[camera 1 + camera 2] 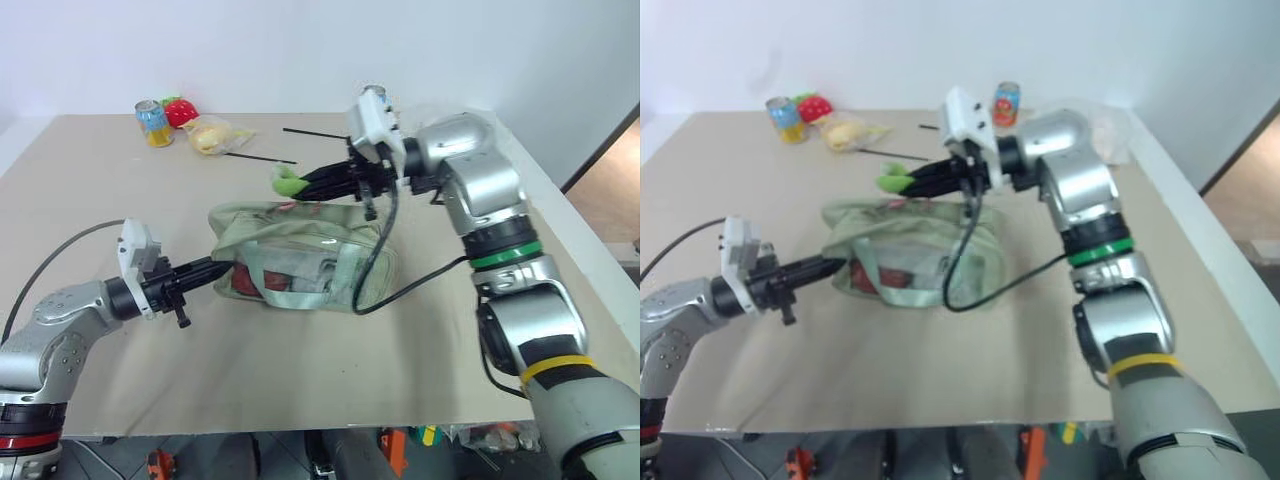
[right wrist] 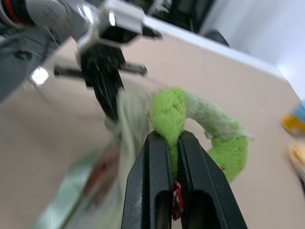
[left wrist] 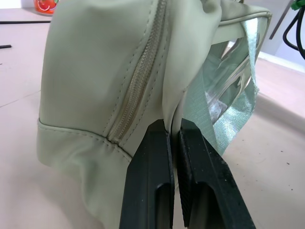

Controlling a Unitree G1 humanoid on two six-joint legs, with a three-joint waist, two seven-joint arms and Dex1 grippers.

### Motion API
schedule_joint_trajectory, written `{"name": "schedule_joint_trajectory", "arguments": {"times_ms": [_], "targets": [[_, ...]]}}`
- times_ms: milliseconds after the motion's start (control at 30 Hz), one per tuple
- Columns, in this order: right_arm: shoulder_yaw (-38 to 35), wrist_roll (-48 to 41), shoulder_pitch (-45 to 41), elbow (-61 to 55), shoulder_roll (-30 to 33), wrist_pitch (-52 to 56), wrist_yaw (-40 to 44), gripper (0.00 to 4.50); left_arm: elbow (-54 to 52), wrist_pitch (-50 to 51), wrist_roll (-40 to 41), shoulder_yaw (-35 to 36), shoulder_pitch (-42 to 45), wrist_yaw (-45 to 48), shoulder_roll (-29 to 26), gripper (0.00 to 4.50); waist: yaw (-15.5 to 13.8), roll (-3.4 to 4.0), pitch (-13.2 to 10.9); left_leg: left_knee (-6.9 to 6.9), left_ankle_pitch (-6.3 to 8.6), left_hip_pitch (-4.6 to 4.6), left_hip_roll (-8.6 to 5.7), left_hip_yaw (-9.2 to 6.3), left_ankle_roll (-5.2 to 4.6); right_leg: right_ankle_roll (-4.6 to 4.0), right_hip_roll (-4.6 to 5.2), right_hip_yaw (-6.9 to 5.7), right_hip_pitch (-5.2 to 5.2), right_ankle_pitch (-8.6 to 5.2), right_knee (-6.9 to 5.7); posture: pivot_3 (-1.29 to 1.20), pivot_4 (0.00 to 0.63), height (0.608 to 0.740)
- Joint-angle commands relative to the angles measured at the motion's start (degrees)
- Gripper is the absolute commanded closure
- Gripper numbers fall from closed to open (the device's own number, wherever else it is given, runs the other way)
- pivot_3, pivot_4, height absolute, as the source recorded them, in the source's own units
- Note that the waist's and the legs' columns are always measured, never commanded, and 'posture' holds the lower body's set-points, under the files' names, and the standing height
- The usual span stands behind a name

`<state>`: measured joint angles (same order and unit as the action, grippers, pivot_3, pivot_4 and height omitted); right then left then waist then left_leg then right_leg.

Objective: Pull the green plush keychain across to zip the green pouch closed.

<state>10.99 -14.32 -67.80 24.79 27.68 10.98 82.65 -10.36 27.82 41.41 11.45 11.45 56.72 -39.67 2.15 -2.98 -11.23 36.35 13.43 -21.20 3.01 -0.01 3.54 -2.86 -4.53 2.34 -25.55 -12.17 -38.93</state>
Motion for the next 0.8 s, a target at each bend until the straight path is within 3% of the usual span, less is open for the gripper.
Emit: {"name": "schedule_joint_trajectory", "arguments": {"times_ms": [33,300,500,700,800], "targets": [[-4.52,1.34,2.35,-2.10,8.33,1.21,-1.90,4.45,1.07,0.41,-2.06,-1.78,-0.59,0.24,0.09,4.50,-0.22,0.00,0.00,0.00,0.00,-0.02,-0.06,0.01,0.00,0.02,0.05,0.04,0.00,-0.01,0.01,0.00,0.150,0.740],[-9.38,2.43,15.57,-6.80,25.15,6.82,-4.95,4.45,2.05,0.29,-2.18,-3.04,0.31,0.74,0.59,4.50,-0.73,0.02,0.01,0.00,0.07,-0.01,-0.29,0.04,-0.11,0.32,0.23,0.21,0.09,-0.16,0.09,0.00,0.150,0.740],[-15.24,5.40,29.65,1.17,36.48,4.73,-11.22,4.45,1.84,0.42,-1.71,-2.88,-0.25,0.78,0.51,4.50,-0.92,0.00,0.06,0.10,0.08,0.02,-0.52,0.04,-0.13,0.77,0.50,0.25,0.34,-0.20,0.33,0.00,0.150,0.740],[-14.66,0.06,47.10,-11.80,29.20,9.96,-16.15,4.45,2.00,0.40,-1.38,-3.00,-0.73,0.69,0.26,4.50,-0.86,0.03,0.20,0.13,0.13,-0.06,-0.51,0.16,-0.26,1.07,0.50,0.44,0.57,-0.04,0.72,0.00,0.150,0.740],[-12.17,-2.55,48.51,-19.58,22.51,12.37,-19.98,4.45,1.82,0.74,-1.23,-3.15,-0.55,0.50,0.23,4.50,-0.77,0.02,0.21,0.15,0.16,-0.12,-0.47,0.14,-0.30,1.11,0.45,0.43,0.60,-0.03,0.72,0.00,0.150,0.740]]}}
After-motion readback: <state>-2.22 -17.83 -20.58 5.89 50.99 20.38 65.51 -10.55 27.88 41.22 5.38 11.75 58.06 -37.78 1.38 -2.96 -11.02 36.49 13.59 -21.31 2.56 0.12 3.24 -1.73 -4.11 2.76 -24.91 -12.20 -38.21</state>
